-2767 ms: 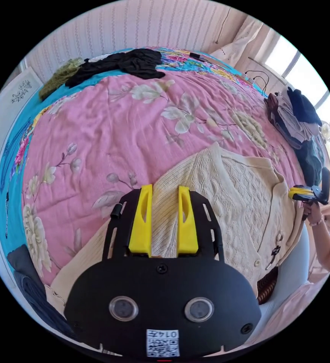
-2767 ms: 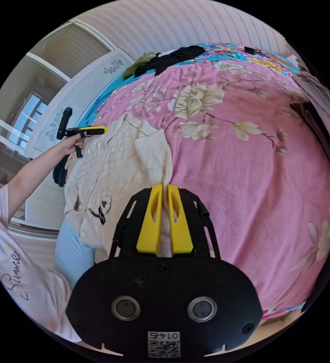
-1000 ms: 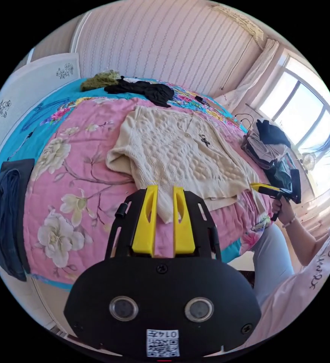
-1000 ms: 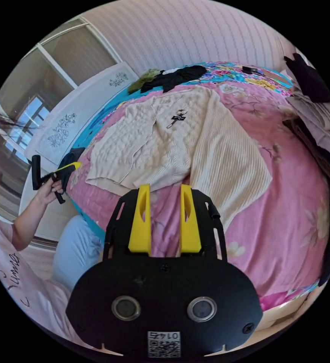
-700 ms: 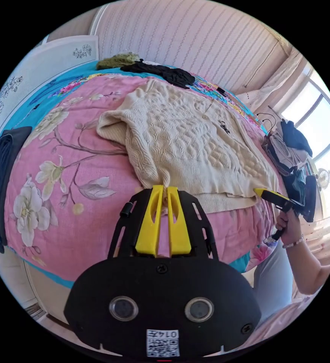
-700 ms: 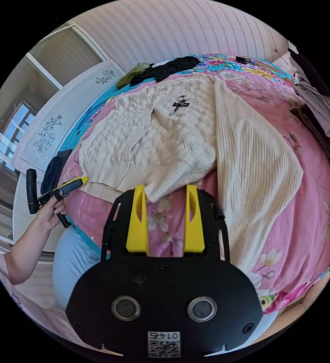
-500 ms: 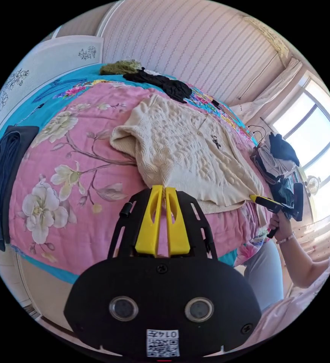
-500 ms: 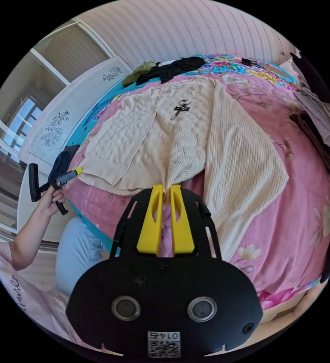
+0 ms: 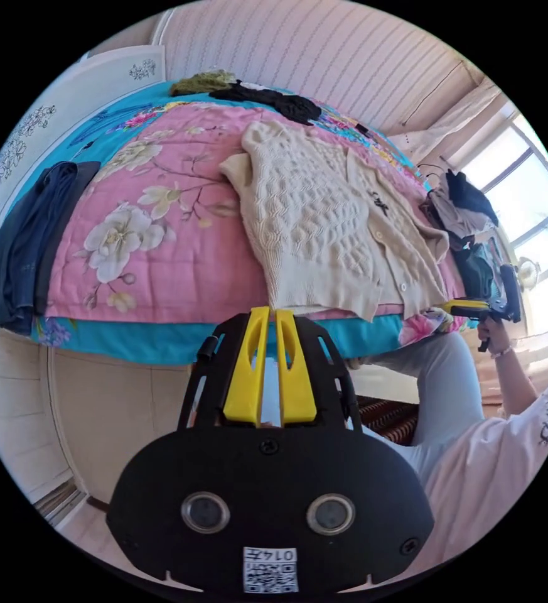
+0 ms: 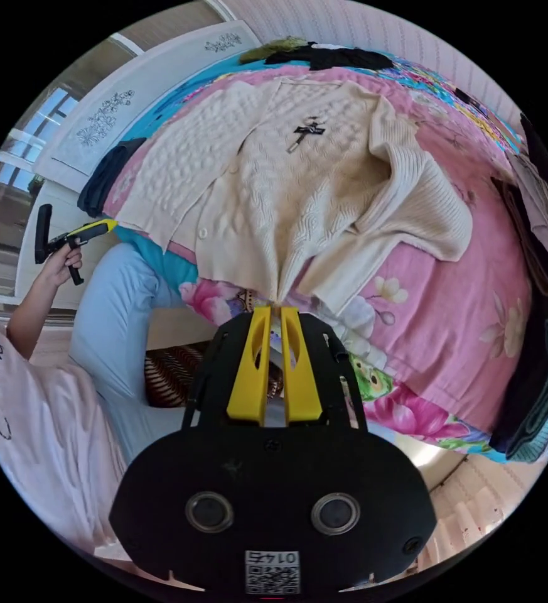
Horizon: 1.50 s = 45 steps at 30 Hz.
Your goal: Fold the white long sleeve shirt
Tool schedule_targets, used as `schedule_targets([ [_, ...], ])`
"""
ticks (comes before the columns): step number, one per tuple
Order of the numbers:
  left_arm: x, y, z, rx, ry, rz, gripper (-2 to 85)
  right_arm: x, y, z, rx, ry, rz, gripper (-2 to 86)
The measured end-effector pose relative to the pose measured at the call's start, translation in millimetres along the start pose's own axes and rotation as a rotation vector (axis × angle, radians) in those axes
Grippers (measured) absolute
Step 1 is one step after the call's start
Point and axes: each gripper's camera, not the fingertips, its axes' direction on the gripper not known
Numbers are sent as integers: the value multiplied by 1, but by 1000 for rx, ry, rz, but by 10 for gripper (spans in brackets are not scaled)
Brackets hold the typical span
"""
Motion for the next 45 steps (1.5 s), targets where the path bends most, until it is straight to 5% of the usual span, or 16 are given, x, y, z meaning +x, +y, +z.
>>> schedule_targets([
  [5,39,14,-5,55,-208,209,2,-31,15,-6,79,291,-44,41],
  [9,108,10,25,94,-9,392,78,-80,3,9,216,185,-184,65],
  [16,170,9,113,38,-50,478,40,-124,-24,85,171,239,-260,77],
  [33,205,11,37,237,9,583,-10,-97,3,62,282,-53,-203,8],
  [42,221,5,51,283,215,499,-10,-102,7,75,276,-113,-288,18],
  [45,244,2,94,180,158,571,-10,-105,2,95,246,-75,-289,42],
])
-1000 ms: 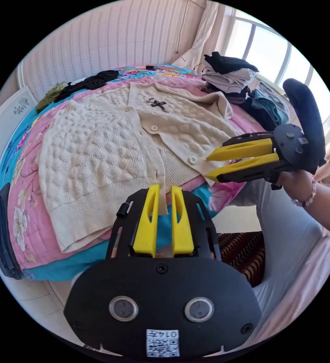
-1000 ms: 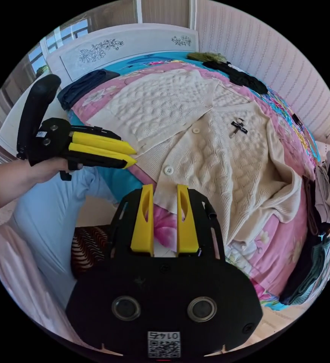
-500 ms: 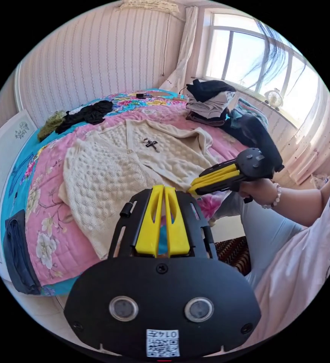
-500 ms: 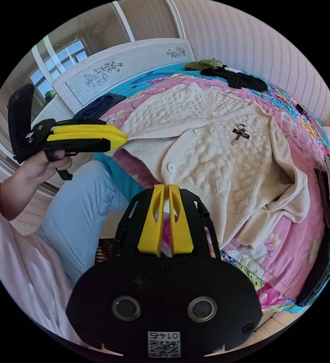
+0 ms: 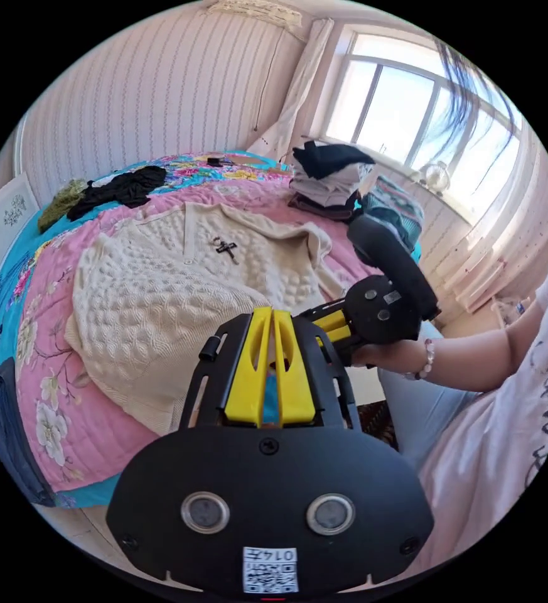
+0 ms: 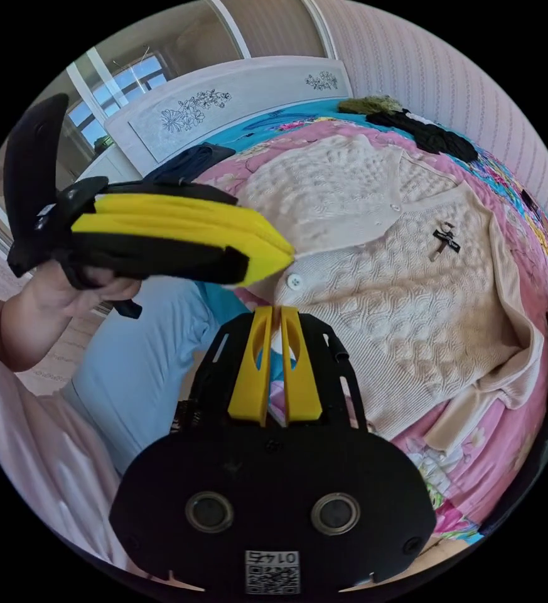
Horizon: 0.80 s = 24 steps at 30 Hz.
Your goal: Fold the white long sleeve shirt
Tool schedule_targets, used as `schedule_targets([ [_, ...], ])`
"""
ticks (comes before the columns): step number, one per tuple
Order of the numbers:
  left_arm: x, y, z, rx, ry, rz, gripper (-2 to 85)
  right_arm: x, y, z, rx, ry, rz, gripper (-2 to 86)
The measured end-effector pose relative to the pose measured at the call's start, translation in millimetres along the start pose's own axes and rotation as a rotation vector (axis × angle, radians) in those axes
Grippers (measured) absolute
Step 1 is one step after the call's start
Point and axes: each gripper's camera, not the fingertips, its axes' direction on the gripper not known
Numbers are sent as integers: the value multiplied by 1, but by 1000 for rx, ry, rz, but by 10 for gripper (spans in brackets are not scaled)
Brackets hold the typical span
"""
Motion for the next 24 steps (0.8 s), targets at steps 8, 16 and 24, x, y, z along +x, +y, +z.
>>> schedule_targets([
  [8,17,12,93,-262,-78,50,-9,30,66,-9,-96,-170,73,83],
  [16,70,-10,139,-233,-246,238,-5,105,148,-70,88,144,426,88],
  [24,72,-23,170,-247,-183,253,-10,136,183,-66,60,187,449,86],
])
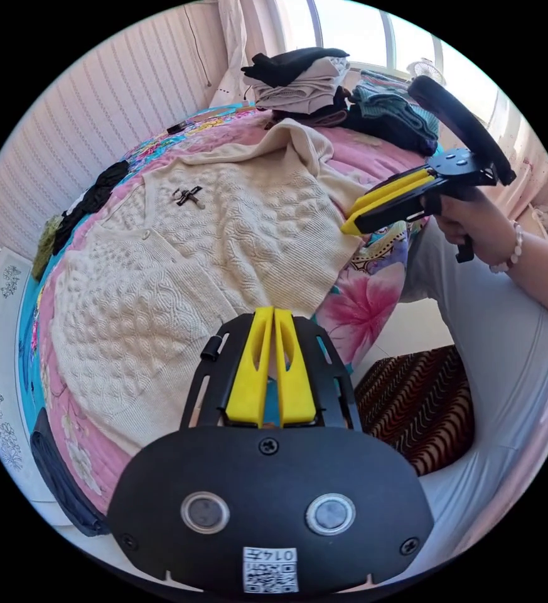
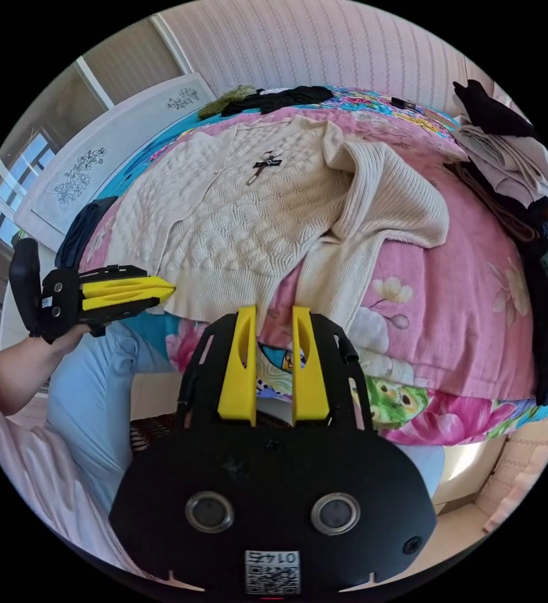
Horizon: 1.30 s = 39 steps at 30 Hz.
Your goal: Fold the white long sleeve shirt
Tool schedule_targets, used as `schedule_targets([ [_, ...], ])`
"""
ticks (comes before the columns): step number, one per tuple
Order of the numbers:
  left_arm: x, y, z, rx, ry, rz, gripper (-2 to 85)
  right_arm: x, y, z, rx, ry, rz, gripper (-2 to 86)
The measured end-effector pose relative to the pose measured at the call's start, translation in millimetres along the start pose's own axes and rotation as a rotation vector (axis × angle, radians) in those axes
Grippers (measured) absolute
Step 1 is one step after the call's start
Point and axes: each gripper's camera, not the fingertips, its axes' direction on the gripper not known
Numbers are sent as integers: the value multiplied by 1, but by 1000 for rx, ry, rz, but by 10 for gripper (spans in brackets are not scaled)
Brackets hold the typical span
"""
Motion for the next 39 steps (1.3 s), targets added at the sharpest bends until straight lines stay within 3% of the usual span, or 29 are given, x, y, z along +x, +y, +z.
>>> schedule_targets([
  [2,1,-11,-7,-26,-27,-5,-10,13,9,-15,24,-37,11,85],
  [6,-6,-38,-36,118,9,-35,-9,57,38,-64,218,-21,110,80],
  [8,-16,-55,-42,191,78,-71,-7,78,46,-69,233,-11,149,84],
  [10,-21,-86,-40,257,33,-33,0,104,51,-61,182,-68,189,87],
  [14,-22,-147,-9,217,9,58,61,125,64,-46,114,-88,164,56],
  [18,-37,-214,46,120,328,-82,93,159,87,-58,152,-183,171,26],
  [21,-35,-245,80,82,377,-164,74,186,106,-74,227,-312,186,19],
  [26,-19,-281,109,70,366,-208,-3,228,146,-124,521,-500,139,15],
  [29,-8,-307,98,206,325,-162,-8,263,171,-165,690,-422,131,15],
  [34,24,-388,110,269,251,-29,-10,362,200,-206,771,-254,401,16],
  [39,63,-447,161,125,52,103,-10,421,197,-192,748,-136,600,23],
])
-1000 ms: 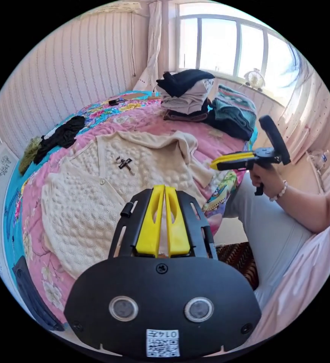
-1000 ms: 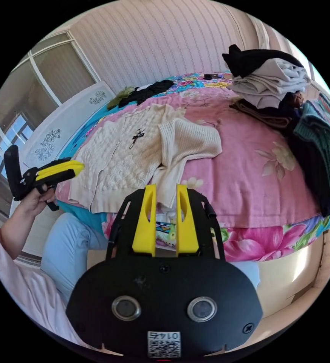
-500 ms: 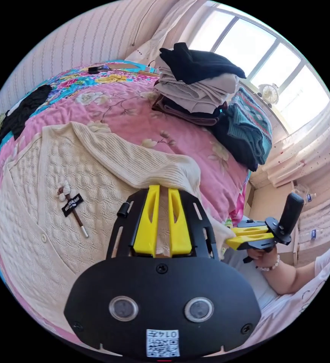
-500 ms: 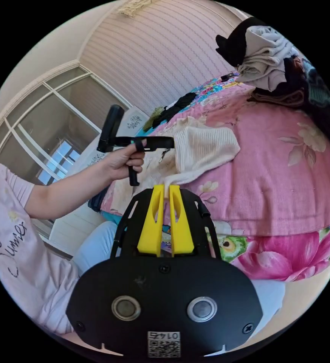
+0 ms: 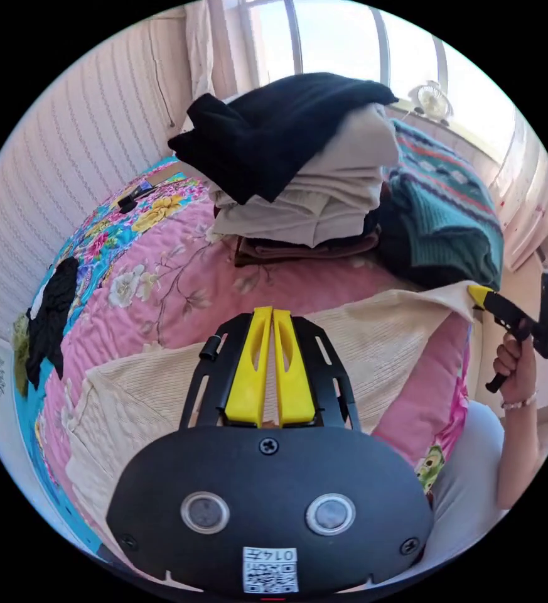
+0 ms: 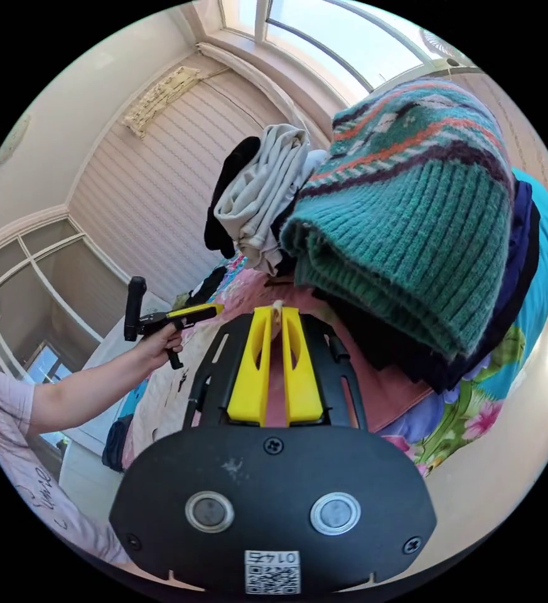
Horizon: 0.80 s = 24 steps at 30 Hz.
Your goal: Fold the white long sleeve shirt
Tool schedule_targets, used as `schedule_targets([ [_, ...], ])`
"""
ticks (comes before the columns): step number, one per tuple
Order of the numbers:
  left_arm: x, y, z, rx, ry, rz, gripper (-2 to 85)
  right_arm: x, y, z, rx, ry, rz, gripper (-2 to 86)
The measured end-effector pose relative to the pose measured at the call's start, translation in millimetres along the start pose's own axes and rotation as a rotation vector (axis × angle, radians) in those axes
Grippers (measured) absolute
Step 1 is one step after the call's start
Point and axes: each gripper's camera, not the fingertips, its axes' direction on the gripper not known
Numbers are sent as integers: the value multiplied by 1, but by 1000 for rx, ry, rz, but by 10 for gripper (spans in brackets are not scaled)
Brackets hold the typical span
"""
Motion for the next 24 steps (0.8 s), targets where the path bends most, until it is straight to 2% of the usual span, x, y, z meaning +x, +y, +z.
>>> schedule_targets([
  [2,9,-8,14,-44,-48,31,-10,4,5,3,31,122,-16,26],
  [4,25,-12,9,7,-17,91,-10,11,8,1,64,232,-12,30],
  [6,46,-10,3,61,35,172,-10,17,1,0,33,196,-50,35],
  [9,86,-6,12,44,123,272,-10,24,-3,0,-41,107,-91,49],
  [15,153,-7,58,-49,206,367,-10,30,-5,-9,-86,203,-185,91],
  [20,170,-4,78,-58,163,368,-10,39,-10,18,-235,209,-184,29],
  [24,177,-9,66,-44,182,372,-10,38,-13,19,-180,246,-178,8],
])
